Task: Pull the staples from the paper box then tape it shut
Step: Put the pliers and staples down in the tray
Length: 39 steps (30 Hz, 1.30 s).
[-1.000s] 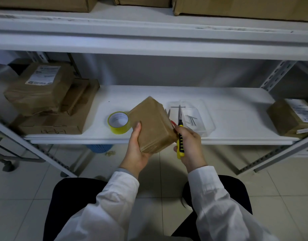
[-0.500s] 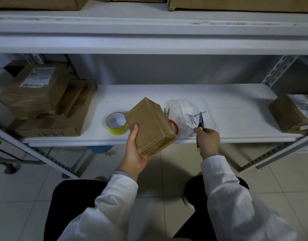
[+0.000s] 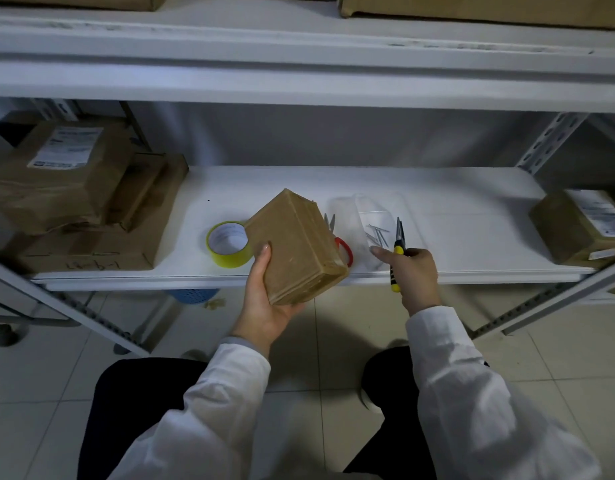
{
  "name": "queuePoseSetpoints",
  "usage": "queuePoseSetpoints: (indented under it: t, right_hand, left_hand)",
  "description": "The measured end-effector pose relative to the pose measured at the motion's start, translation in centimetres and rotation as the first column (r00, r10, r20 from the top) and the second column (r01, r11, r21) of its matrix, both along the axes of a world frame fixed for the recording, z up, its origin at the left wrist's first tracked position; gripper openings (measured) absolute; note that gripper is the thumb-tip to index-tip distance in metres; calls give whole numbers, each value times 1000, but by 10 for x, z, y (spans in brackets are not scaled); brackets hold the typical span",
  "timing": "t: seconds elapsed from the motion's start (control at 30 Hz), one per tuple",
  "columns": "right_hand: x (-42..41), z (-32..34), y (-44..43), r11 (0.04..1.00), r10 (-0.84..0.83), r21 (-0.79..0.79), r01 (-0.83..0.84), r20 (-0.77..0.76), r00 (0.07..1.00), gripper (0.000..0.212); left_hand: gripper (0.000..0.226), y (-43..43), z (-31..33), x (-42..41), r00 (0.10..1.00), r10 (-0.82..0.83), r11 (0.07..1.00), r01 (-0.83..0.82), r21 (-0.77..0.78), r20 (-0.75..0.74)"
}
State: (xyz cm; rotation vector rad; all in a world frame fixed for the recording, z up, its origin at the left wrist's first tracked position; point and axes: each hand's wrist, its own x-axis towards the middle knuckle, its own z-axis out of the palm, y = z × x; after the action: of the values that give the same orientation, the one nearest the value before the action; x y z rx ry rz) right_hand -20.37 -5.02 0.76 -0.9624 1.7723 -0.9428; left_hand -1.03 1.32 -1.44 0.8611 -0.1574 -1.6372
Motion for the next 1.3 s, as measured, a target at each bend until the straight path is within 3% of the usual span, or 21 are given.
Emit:
queuePoseSetpoints:
  t: [0.1, 0.2, 0.27, 0.4, 0.5, 0.6, 0.7, 0.8, 0.93, 1.1, 1.2, 1.3]
  right_hand:
    - [5, 12, -2, 997, 64, 38, -69, 122, 991, 41]
    - [14, 25, -6, 988, 133, 56, -147, 200, 971, 28]
    - [21, 32, -7, 974, 187, 79, -213, 253, 949, 31]
    - [30, 37, -9, 934, 268, 119, -336, 387, 882, 15]
    - [36, 38, -10, 929, 273, 127, -347, 399, 876, 16]
    - [48, 35, -12, 933, 312, 101, -345, 250, 917, 15]
    - [59, 13, -16, 944, 330, -20, -330, 5, 944, 35]
    - [70, -13, -23, 901, 370, -100, -421, -326, 870, 33]
    - [86, -43, -41, 879, 374, -20, -477, -593, 713, 29]
    - [101, -62, -50, 852, 429, 113, -512, -710, 558, 39]
    - [105, -70, -49, 849, 421, 150, -506, -771, 477, 43]
    - [109, -73, -51, 873, 400, 175, -454, -791, 463, 42]
  left_hand:
    - [53, -1, 2, 4, 1000, 6, 1000, -6, 8, 14]
    - [26, -3, 5, 7, 998, 13, 1000, -12, -19, 68]
    - [18, -4, 6, 11, 994, 10, 999, -6, -39, 105]
    - [35, -6, 5, 23, 987, 31, 999, -23, -49, 159]
    - [32, -9, 4, 32, 980, 51, 997, -37, -75, 194]
    - [25, -12, 3, 40, 977, 56, 996, -39, -86, 207]
    - [19, -15, 3, 46, 978, 53, 996, -36, -85, 203]
    - [18, -21, 2, 51, 979, 41, 996, -25, -83, 201]
    - [27, -28, -5, 56, 987, 43, 998, -37, -42, 152]
    - [28, -29, -13, 55, 996, 19, 1000, -17, -17, 88]
    - [56, -28, -22, 57, 997, 2, 1000, -3, 4, 75]
    - [63, -28, -26, 59, 997, 17, 1000, -18, 11, 81]
